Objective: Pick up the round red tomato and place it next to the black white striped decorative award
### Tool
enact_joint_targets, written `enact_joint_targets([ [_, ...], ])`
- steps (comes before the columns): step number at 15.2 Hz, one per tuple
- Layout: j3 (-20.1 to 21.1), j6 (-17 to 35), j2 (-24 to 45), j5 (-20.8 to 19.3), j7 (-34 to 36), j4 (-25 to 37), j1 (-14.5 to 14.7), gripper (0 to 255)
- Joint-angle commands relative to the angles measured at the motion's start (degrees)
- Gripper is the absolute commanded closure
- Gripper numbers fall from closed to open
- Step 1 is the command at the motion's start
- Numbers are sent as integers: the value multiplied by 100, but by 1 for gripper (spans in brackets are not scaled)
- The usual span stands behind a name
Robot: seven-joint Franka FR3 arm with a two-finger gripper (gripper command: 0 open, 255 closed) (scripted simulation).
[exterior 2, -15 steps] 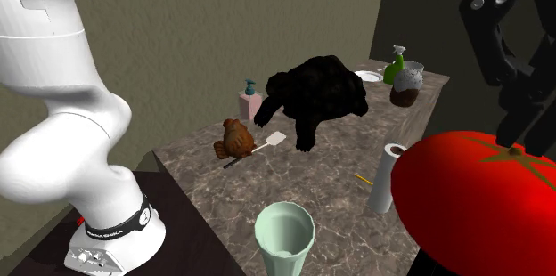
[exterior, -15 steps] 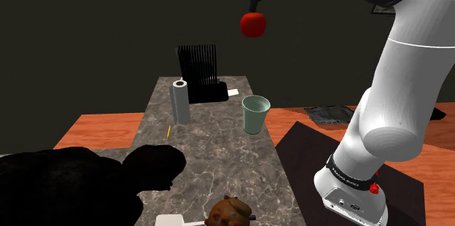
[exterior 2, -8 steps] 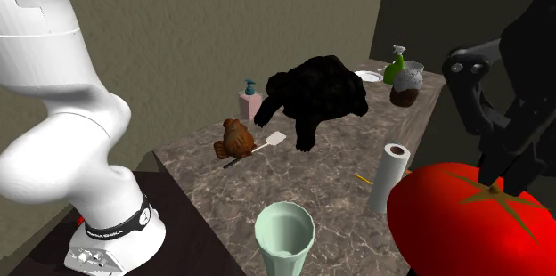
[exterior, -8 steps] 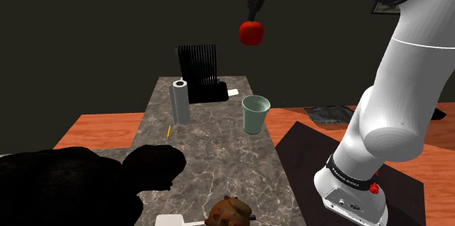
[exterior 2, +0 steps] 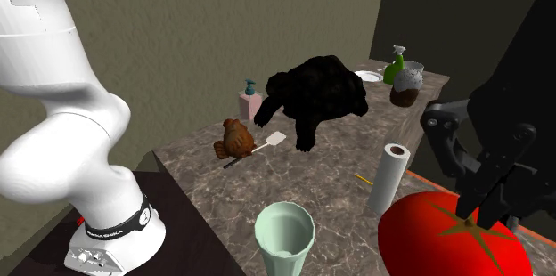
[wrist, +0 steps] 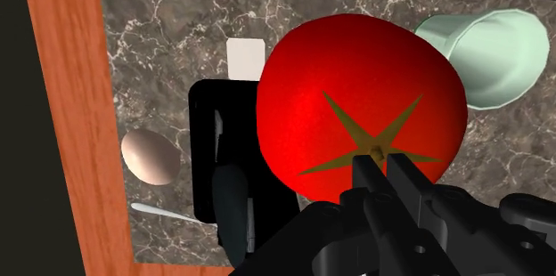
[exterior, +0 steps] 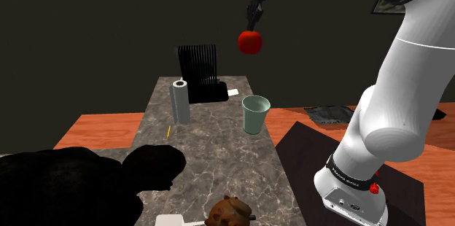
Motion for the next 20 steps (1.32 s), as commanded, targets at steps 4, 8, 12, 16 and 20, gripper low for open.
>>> enact_joint_targets([
  [4, 16, 412, -39, -10, -33, -441, 24, 255],
  [8, 23, 716, -38, 2, -74, -747, 33, 255],
  [12, 28, 1013, -13, 30, -125, -1028, 37, 255],
  [16, 33, 1304, 34, 75, -186, -1284, 37, 255],
  [20, 39, 1589, 104, 138, -257, -1518, 33, 255],
])
